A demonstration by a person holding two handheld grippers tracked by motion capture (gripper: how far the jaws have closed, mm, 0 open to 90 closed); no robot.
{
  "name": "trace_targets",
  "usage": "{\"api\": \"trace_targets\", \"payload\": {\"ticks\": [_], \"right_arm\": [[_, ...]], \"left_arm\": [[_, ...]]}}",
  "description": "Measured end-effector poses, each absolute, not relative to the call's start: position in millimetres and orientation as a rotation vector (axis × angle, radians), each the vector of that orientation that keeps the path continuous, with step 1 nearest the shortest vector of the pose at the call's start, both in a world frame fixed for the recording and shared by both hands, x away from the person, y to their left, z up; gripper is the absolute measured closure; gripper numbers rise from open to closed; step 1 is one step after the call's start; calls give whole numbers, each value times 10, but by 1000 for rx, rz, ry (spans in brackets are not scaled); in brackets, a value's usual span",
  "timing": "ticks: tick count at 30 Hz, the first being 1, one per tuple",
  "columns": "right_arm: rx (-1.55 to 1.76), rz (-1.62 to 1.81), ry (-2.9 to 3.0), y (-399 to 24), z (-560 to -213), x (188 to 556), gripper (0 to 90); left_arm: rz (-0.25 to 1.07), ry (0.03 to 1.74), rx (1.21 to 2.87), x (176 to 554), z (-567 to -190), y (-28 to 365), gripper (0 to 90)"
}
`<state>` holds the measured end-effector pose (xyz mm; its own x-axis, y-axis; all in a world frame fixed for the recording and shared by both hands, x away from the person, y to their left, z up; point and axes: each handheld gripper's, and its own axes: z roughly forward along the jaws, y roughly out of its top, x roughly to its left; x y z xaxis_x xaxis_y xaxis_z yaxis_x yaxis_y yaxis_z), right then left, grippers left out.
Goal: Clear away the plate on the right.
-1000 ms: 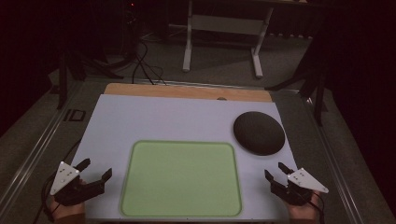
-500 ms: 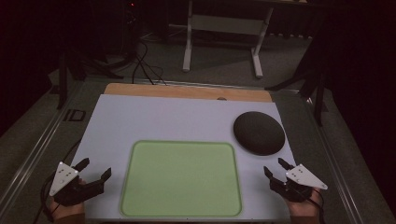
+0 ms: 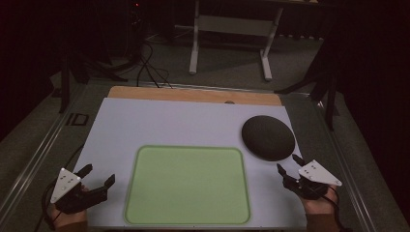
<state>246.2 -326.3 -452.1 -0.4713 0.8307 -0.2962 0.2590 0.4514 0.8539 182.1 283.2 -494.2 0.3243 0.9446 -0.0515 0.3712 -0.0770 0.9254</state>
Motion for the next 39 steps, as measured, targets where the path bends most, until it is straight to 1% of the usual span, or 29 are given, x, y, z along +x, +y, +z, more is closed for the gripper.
{"api": "trace_targets", "payload": {"ticks": [12, 20, 28, 39], "right_arm": [[822, 828, 1999, -3183, -4433, 2647, 375], [779, 759, 2028, -3131, -4445, 2778, 372], [763, 694, 2054, -3135, -4529, 2891, 371], [629, 541, 2124, -3050, -4746, 3000, 367]], "left_arm": [[757, 1212, 1630, 1817, -4942, 2839, 149], [759, 1212, 1630, 1815, -4942, 2843, 150], [756, 1214, 1628, 1819, -4947, 2839, 150], [754, 1217, 1624, 1819, -4950, 2846, 150]]}}
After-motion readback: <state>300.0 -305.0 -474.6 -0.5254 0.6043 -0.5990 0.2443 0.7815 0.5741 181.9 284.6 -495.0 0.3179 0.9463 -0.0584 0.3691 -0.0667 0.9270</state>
